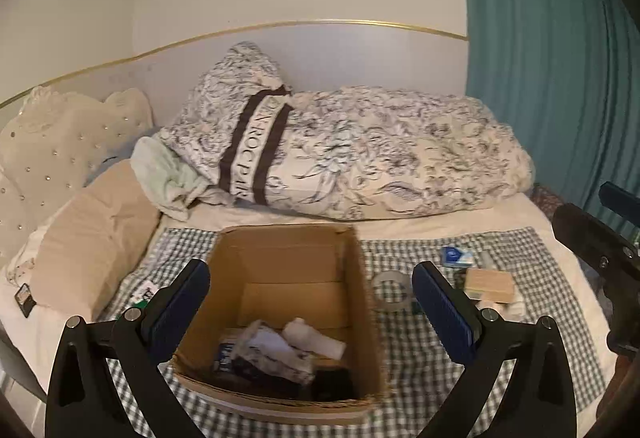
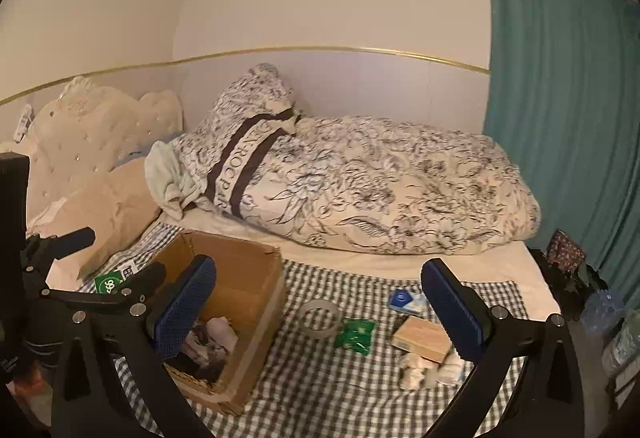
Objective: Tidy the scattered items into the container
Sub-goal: 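Move both grippers back toward the remaining items on the sheet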
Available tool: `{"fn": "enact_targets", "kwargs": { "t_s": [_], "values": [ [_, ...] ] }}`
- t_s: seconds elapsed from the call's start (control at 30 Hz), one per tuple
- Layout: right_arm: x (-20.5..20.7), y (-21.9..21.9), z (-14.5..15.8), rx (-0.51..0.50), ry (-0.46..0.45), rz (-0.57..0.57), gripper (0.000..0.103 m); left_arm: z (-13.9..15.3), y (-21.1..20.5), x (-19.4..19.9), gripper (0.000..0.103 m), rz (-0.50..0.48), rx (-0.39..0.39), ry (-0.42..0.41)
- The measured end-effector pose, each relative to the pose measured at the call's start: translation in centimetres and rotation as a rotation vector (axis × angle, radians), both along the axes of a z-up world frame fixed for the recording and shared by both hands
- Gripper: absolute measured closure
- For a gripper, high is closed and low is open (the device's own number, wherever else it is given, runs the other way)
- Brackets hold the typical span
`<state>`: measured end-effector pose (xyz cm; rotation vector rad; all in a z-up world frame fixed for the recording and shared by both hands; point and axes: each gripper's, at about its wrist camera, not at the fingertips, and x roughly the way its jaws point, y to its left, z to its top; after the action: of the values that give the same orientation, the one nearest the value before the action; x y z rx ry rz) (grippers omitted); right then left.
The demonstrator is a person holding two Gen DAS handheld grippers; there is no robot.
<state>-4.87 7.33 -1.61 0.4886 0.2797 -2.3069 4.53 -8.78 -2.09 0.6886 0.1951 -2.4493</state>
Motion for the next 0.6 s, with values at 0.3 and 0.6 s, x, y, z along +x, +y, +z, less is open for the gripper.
{"fn": "enact_targets", "kwargs": {
  "t_s": [0.3, 0.6],
  "values": [
    [-1.7, 5.2, 0.5, -0.021, -0.014, -0.075, 0.000, 0.7, 3.6, -2.2, 0.000, -0.050, 0.018, -0.002],
    [-4.2, 8.5, 0.1, -0.029, -0.053, -0.123, 0.000, 0.4, 5.1, -3.9, 0.000, -0.108, 0.055, -0.020]
  ]
}}
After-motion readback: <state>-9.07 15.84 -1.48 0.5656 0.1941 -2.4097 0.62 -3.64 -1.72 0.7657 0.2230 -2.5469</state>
